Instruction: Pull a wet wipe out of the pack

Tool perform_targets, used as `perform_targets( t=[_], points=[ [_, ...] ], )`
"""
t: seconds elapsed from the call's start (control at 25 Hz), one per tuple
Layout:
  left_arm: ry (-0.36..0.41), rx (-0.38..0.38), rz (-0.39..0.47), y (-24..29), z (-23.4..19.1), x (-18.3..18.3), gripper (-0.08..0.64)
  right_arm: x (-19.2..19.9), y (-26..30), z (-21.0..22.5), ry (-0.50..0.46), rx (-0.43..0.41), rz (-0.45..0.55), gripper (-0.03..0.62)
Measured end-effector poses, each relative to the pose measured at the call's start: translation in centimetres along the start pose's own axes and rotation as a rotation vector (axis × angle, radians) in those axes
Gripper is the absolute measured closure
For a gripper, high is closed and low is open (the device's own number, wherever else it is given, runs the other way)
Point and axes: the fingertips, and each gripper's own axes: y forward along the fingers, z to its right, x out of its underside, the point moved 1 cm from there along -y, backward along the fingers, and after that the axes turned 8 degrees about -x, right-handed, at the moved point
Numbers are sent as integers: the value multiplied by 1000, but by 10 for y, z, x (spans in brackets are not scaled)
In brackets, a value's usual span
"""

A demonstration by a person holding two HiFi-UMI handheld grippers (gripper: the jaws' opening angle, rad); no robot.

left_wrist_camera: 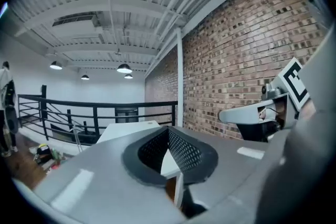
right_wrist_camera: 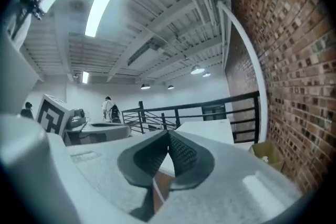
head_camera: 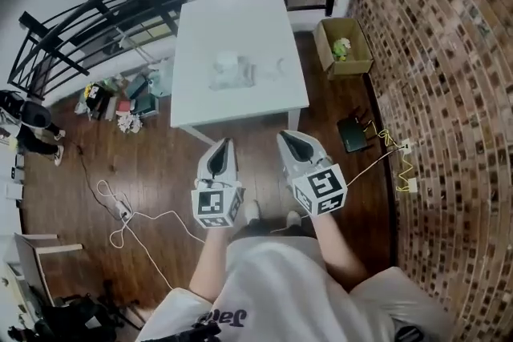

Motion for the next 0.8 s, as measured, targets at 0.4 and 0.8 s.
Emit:
perform_targets(
  t=[0.4,0.8],
  points=[
    [114,84,190,-18,8,-56,545,-70,-19,-14,-134,108,110,600],
    [42,117,212,-21,-13,-68,545,-84,29,-86,-185,-35,73,600]
  ],
)
